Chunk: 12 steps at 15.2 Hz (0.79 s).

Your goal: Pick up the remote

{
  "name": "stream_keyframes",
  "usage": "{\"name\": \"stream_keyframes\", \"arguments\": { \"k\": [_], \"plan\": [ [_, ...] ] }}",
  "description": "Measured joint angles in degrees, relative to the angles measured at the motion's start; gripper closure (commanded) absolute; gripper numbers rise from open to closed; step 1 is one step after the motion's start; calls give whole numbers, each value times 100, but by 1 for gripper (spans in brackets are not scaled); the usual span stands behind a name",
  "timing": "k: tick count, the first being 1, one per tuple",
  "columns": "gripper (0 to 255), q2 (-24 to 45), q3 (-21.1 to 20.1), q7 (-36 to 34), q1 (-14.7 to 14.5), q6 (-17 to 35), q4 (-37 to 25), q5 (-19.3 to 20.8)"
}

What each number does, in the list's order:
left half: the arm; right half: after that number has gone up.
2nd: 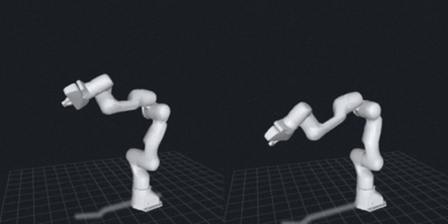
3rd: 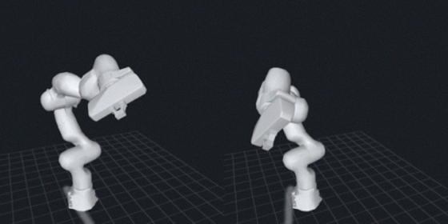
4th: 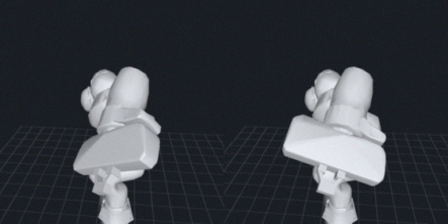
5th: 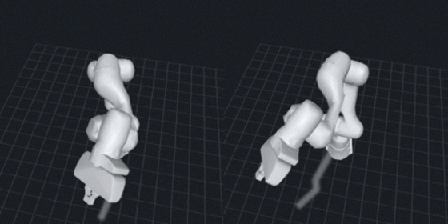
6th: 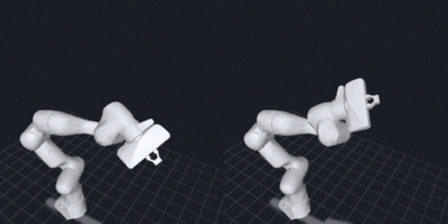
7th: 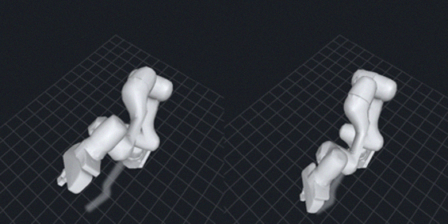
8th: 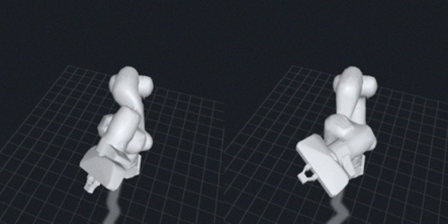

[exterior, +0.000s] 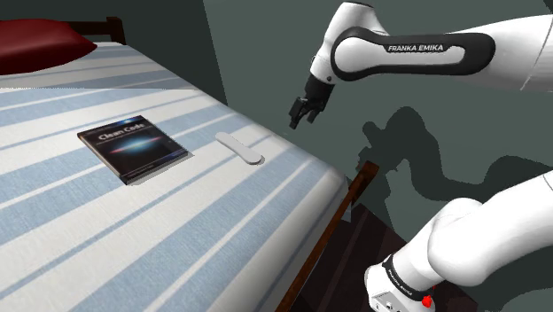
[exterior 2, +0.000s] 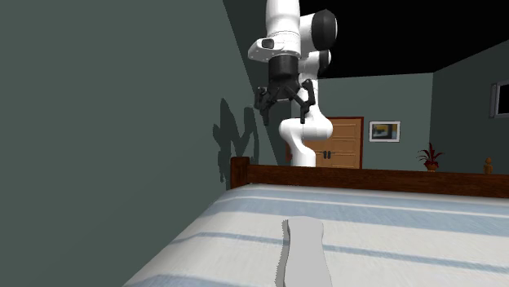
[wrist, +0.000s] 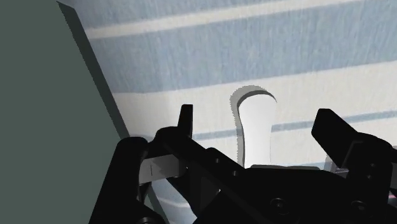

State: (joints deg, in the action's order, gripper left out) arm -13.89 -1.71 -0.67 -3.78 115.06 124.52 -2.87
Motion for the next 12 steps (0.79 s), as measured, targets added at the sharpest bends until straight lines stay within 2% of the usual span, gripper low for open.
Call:
{"name": "stream_keyframes", "arguments": {
  "k": [8, 12],
  "plan": [
    [0, 1679, -228, -177, -175, 483, -994, 226],
    [0, 2590, -290, -256, -278, 506, -1780, 389]
  ]
}}
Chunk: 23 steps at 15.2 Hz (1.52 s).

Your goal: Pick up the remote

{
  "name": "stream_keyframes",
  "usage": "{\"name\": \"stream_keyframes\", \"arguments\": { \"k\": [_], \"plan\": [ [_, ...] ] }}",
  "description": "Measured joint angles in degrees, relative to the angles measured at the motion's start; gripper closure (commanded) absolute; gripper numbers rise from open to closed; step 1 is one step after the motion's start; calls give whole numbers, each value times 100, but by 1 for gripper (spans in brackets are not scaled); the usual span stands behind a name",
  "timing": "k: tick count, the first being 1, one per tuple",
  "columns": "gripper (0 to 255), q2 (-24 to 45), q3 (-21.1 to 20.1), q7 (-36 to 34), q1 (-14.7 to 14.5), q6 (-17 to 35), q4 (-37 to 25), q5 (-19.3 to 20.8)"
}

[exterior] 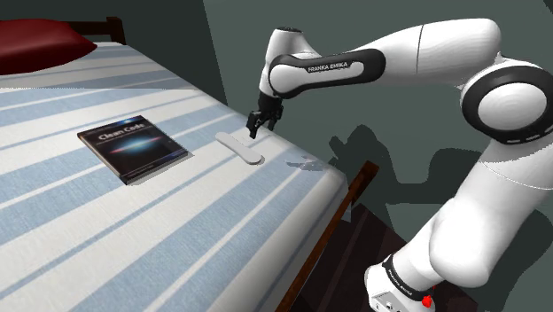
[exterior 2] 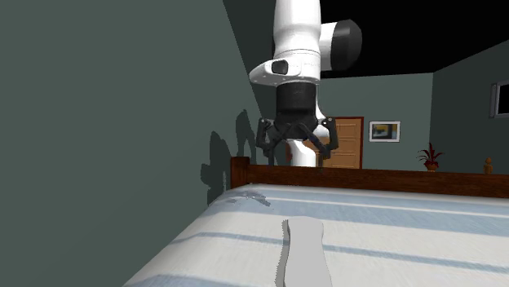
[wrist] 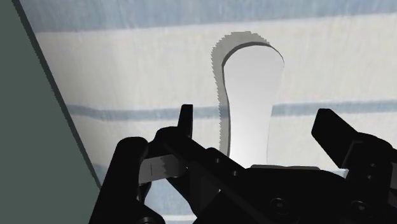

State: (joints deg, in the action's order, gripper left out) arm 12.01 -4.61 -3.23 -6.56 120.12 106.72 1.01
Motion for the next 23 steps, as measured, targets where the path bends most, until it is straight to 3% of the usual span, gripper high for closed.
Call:
{"name": "stream_keyframes", "arguments": {
  "k": [8, 15, 16, 23],
  "plan": [
    [0, 1800, -37, -97, -257, -138, -1729, 299],
    [0, 2153, -20, -124, -285, 191, -1737, 343],
    [255, 2166, -19, -123, -284, 214, -1727, 344],
    [255, 2166, -18, -117, -280, 247, -1708, 346]
  ]
}}
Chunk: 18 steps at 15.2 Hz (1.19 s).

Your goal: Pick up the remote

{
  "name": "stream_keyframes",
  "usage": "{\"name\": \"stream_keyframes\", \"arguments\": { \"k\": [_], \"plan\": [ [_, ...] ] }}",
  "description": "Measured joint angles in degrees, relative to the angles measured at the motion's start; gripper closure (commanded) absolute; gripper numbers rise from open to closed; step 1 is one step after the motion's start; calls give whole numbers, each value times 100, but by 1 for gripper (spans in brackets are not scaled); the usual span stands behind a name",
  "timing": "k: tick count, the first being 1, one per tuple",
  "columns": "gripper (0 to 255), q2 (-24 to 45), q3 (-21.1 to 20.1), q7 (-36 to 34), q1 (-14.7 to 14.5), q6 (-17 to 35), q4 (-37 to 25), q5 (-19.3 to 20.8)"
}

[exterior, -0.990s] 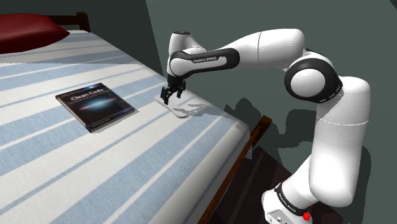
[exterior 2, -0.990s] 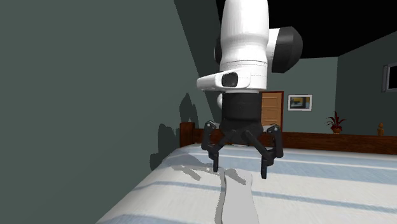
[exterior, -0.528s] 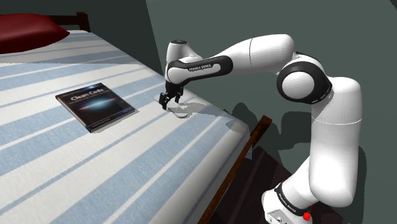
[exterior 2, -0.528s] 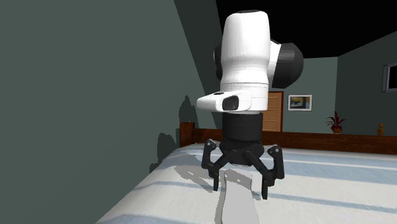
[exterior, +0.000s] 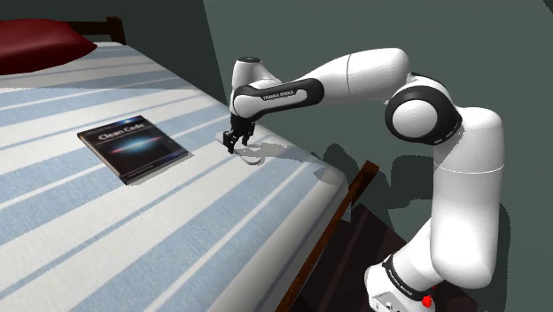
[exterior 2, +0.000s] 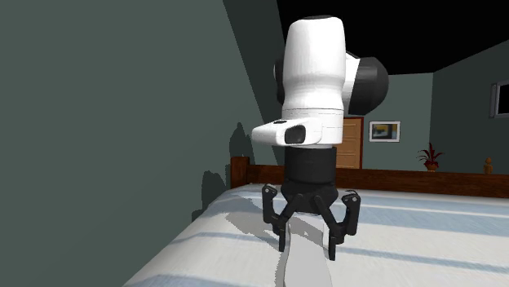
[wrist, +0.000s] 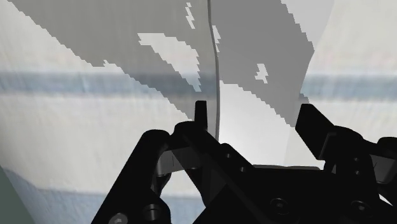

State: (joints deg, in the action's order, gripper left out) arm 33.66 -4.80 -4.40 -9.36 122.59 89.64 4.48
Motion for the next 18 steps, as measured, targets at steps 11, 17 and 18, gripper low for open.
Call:
{"name": "stream_keyframes", "arguments": {
  "k": [11, 17, 18],
  "plan": [
    [255, -242, -16, 18, 6, -405, -153, -30],
    [255, -391, -25, 40, 10, -784, -382, -50],
    [255, -429, -28, 43, 10, -855, -415, -53]
  ]
}}
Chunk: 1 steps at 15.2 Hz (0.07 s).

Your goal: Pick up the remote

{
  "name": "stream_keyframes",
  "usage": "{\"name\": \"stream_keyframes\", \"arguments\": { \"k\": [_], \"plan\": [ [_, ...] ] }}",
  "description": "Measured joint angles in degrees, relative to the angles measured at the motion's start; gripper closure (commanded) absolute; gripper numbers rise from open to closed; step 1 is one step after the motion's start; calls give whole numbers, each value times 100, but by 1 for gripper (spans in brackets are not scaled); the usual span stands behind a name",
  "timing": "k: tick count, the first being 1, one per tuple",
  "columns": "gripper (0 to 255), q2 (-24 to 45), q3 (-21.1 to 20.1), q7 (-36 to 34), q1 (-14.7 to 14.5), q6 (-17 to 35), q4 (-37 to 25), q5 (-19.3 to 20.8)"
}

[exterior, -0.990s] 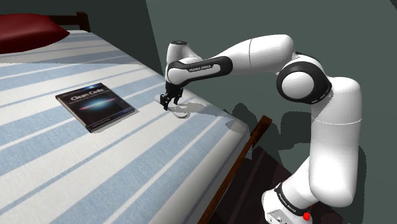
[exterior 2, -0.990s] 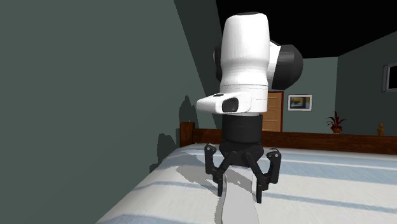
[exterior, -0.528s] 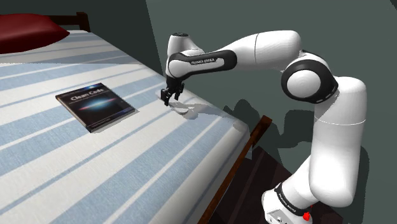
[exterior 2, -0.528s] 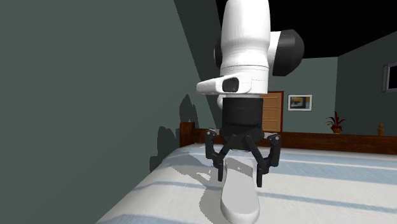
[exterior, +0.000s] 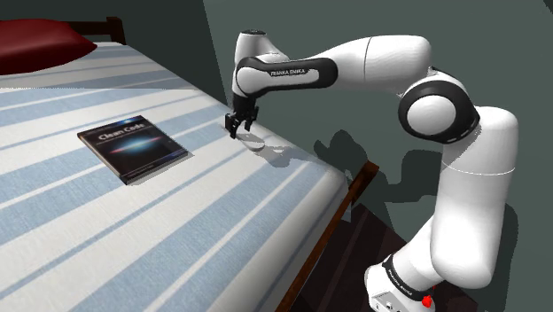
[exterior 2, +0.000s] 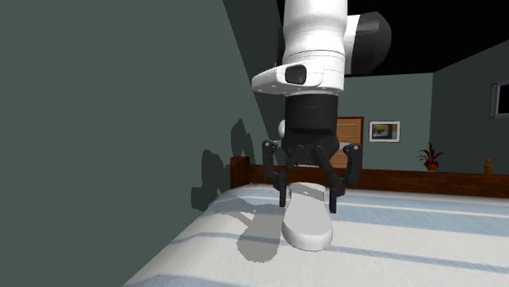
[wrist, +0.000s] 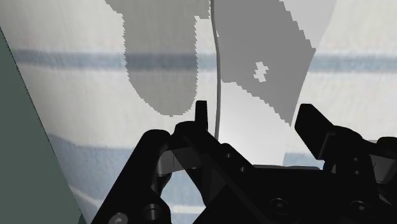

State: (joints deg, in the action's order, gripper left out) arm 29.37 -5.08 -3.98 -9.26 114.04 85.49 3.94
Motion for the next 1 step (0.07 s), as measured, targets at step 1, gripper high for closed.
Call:
{"name": "stream_keyframes", "arguments": {
  "k": [1],
  "plan": [
    [255, -15, 0, 9, 5, -39, -27, -3]
  ]
}}
